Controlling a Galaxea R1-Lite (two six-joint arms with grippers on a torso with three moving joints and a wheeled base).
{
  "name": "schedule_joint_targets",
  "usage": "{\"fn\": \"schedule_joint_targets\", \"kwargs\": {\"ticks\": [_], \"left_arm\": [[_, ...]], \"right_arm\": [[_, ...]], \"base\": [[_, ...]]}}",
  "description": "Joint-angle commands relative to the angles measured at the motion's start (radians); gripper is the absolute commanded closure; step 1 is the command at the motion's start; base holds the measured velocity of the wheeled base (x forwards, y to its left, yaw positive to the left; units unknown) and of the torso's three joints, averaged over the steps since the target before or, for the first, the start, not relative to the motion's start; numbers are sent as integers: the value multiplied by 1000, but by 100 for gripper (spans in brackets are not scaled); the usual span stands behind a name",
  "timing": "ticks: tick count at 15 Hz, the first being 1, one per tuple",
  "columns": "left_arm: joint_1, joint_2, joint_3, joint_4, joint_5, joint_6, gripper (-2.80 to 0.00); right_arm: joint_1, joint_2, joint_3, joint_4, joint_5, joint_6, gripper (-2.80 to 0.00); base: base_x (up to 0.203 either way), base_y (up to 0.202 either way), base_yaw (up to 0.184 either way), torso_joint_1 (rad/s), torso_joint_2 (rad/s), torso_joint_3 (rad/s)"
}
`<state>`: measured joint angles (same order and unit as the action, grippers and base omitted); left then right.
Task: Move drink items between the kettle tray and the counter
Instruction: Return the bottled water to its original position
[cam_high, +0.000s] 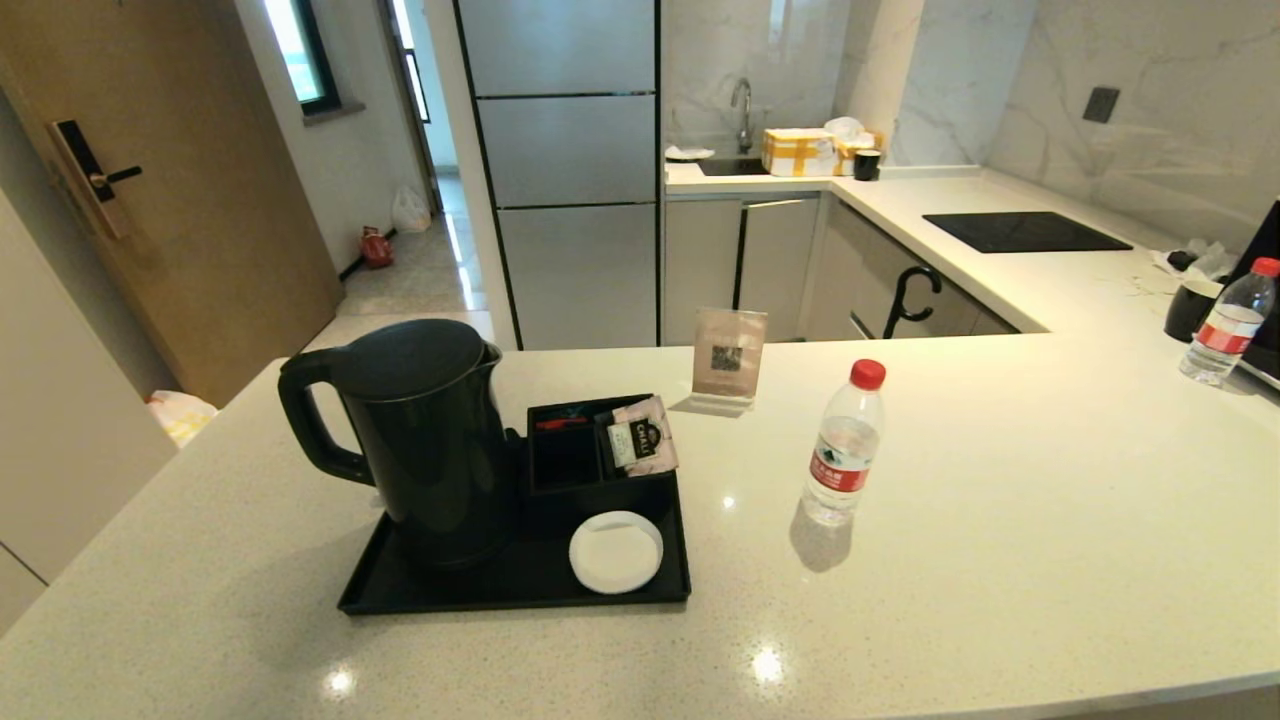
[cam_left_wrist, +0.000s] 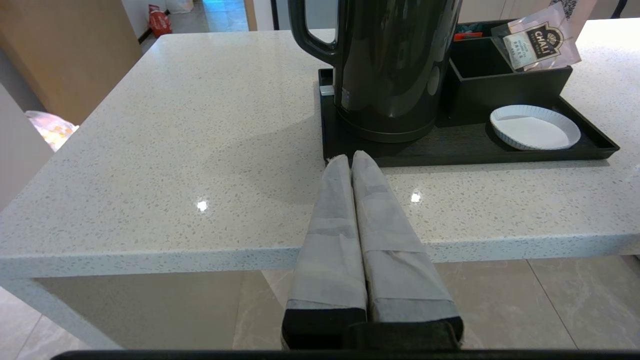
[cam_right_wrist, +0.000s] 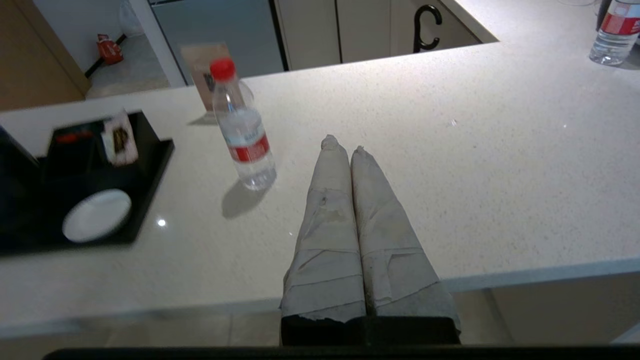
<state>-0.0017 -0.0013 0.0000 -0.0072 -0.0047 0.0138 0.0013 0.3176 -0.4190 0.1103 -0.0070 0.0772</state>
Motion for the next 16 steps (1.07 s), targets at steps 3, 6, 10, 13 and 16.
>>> {"fn": "schedule_joint_targets", "kwargs": {"ticks": [3,6,10,13,16], "left_arm": [[0,1,0,0,0,0,0],[0,1,0,0,0,0,0],[0,1,0,0,0,0,0],[0,1,0,0,0,0,0],[0,1,0,0,0,0,0]], "right_arm": [[2,455,-301,136,3,43,0],[35,654,-291,172,52,61,0],[79,939,-199,-72,73,66,0],[178,1140,-143,-326,66,75,0],[279,1279,-129,-462,18,92,0]], "base": [[0,0,0,0,0,0],[0,0,0,0,0,0],[0,0,0,0,0,0],[0,0,0,0,0,0],[0,0,0,0,0,0]]}}
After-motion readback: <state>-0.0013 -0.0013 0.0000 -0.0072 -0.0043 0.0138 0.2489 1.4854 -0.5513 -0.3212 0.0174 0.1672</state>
